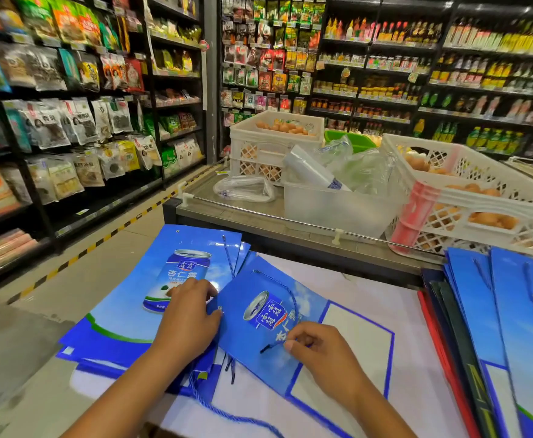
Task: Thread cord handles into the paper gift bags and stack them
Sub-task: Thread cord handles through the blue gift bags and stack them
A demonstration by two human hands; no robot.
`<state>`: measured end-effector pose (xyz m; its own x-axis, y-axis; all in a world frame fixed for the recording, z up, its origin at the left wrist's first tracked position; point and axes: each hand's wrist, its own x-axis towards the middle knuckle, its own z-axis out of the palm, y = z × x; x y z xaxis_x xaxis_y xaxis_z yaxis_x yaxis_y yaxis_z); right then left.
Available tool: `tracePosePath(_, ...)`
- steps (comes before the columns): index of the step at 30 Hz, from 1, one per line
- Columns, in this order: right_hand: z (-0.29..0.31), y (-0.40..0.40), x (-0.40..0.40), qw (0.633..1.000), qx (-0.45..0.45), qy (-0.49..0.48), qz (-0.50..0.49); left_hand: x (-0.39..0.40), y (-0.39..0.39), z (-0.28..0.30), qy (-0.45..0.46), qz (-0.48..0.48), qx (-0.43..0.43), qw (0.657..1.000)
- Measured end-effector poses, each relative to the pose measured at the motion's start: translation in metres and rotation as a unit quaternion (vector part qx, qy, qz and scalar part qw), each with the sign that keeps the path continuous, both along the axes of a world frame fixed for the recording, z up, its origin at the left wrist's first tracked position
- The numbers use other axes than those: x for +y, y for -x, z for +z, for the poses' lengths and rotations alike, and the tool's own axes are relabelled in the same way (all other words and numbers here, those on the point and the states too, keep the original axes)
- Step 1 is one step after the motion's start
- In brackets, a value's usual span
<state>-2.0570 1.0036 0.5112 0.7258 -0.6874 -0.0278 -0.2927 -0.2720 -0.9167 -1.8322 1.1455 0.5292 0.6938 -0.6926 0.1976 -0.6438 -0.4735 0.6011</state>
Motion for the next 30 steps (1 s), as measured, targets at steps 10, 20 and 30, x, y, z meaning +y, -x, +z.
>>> tracePosePath(10,0.000,-0.024,-0.020,0.998,-0.040,0.007,-0.048,0.014,0.014,-0.003,0.034,-0.016,0.165,0.986)
tracePosePath(20,0.010,-0.045,0.001,0.979,-0.174,-0.096,-0.034,0.009,0.019,0.007,0.088,-0.093,0.271,0.954)
tracePosePath(30,-0.003,-0.040,0.005,0.988,-0.142,-0.050,-0.023,0.012,0.019,-0.011,0.092,-0.138,0.332,0.928)
